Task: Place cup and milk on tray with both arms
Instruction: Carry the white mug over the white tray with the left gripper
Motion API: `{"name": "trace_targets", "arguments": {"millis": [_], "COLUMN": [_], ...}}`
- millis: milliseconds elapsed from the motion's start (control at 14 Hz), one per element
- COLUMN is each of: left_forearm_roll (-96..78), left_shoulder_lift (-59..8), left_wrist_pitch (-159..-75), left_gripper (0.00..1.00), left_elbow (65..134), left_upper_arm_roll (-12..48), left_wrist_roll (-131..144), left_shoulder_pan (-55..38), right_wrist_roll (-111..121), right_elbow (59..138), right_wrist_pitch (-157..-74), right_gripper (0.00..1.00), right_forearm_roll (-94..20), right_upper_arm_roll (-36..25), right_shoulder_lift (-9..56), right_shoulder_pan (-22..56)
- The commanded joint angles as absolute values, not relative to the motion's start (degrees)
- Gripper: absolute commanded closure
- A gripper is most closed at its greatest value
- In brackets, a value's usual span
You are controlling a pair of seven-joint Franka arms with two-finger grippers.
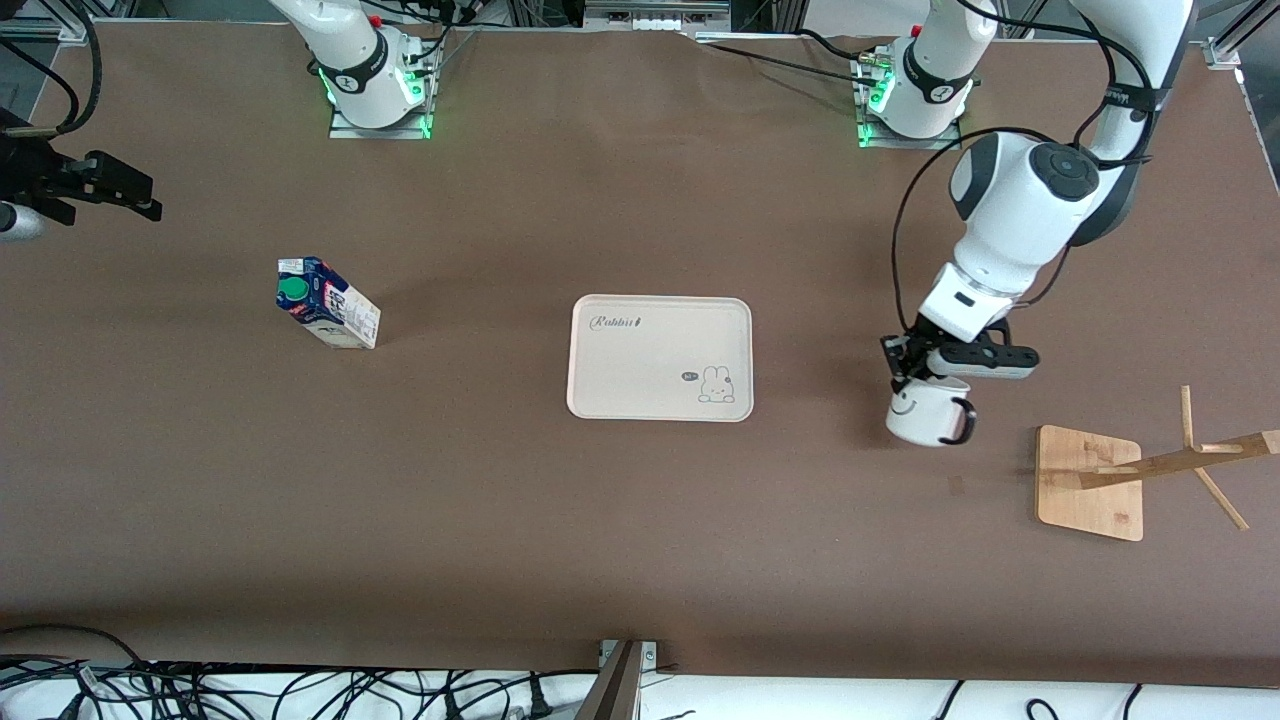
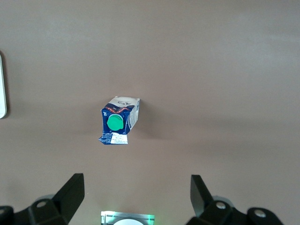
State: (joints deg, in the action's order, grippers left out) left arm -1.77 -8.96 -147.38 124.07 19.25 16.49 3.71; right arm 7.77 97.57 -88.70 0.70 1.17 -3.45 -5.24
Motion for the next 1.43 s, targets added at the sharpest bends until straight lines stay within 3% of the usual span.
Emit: {"name": "trace_targets", "arguments": {"millis": [0, 214, 643, 1357], "left_forearm_roll": [-0.4, -0.8, -0.4, -0.3], "left_shoulder_lift": [-8.7, -9.5, -16.1, -24.3], "left_wrist_pitch": [-134.3, -131.1, -119.7, -119.4], "left_gripper": [1.00, 1.00, 1.00, 1.00], "left_elbow": [118.3, 116.6, 105.7, 101.2], "left_upper_arm_roll": [19.1, 19.8, 19.7, 19.4], "left_wrist_roll": [18.0, 18.4, 24.3, 24.3], "left_shoulder_pan": [2.5, -0.9, -8.1, -15.5], "right_wrist_roll": [7.5, 7.5, 7.5, 7.5], "right_elbow": [97.4, 97.4, 97.4, 97.4], "right_wrist_pitch": [-88.2, -88.2, -88.2, -88.2], "right_gripper": [0.00, 0.00, 0.00, 0.00], "right_forearm_roll": [0.2, 0.2, 0.2, 0.2], "right_upper_arm_roll": [1.6, 1.6, 1.6, 1.6], "right_shoulder_lift": [-3.5, -3.5, -3.5, -3.5], "right_shoulder_pan": [-6.0, -6.0, -5.9, -6.0]}}
